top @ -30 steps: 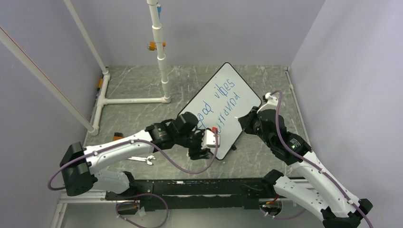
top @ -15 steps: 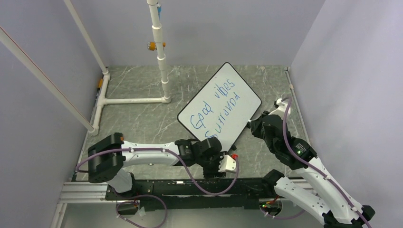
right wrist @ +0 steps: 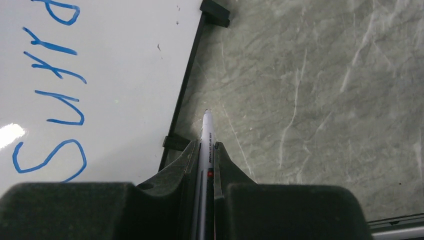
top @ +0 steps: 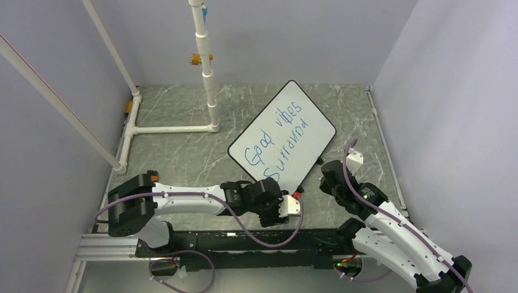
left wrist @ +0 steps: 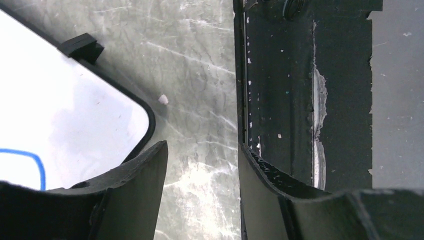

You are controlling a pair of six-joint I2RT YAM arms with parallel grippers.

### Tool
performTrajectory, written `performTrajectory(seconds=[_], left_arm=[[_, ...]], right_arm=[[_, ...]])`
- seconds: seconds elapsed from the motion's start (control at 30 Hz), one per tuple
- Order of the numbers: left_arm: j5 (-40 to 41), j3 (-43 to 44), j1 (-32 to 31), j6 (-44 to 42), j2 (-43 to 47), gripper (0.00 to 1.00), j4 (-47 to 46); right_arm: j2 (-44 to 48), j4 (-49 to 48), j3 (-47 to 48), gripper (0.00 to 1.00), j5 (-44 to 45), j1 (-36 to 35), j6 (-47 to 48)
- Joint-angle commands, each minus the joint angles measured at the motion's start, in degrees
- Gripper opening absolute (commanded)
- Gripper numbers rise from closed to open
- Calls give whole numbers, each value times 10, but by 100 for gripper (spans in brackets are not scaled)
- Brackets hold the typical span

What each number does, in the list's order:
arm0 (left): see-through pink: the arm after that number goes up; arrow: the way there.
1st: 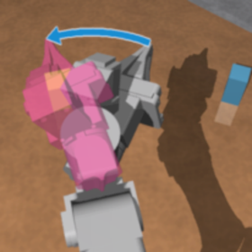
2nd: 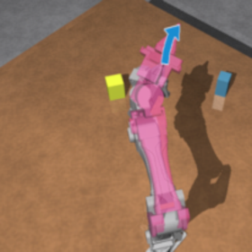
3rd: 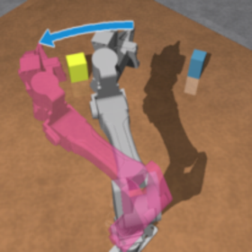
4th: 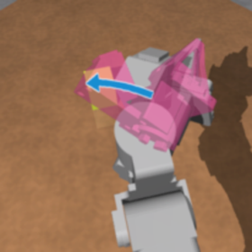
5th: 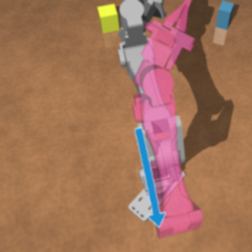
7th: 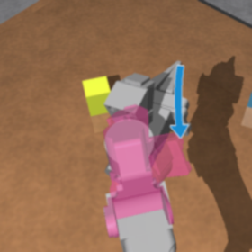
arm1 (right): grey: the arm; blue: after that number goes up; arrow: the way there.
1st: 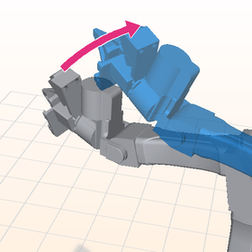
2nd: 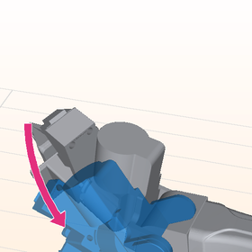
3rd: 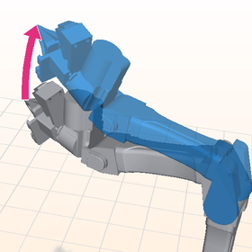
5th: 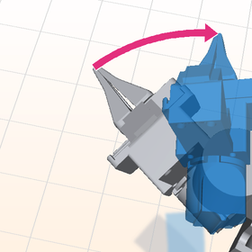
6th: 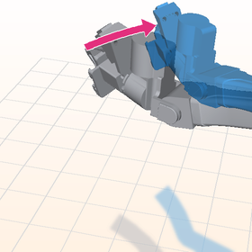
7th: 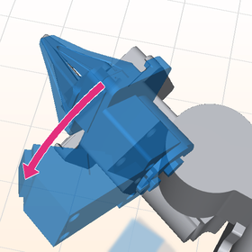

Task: Write a sentence on the whiteboard
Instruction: Place the whiteboard marker at the center of the board, then reset both arms

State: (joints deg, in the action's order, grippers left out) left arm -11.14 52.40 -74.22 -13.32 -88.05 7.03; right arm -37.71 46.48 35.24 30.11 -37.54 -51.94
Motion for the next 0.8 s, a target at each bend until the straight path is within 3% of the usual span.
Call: performTrajectory(seconds=[0.0, 0.23, 0.47, 0.67, 0.77], left_arm=[[46, -5, 0, 19, 60, 57, 6], [118, -30, 21, 34, 163, 60, 82], [177, -20, 115, 46, 274, 67, 199], [266, -33, 197, 29, 362, 98, 248], [301, -72, 225, 26, 410, 100, 214]], right_arm=[[1, -23, -9, 0, 34, 1, -42], [-64, -18, -12, 0, 80, 1, -94], [-92, -80, -25, 0, 72, 1, -66], [-78, -133, -51, 25, 64, 2, -39], [-81, -149, -57, 44, 60, 2, -34]])
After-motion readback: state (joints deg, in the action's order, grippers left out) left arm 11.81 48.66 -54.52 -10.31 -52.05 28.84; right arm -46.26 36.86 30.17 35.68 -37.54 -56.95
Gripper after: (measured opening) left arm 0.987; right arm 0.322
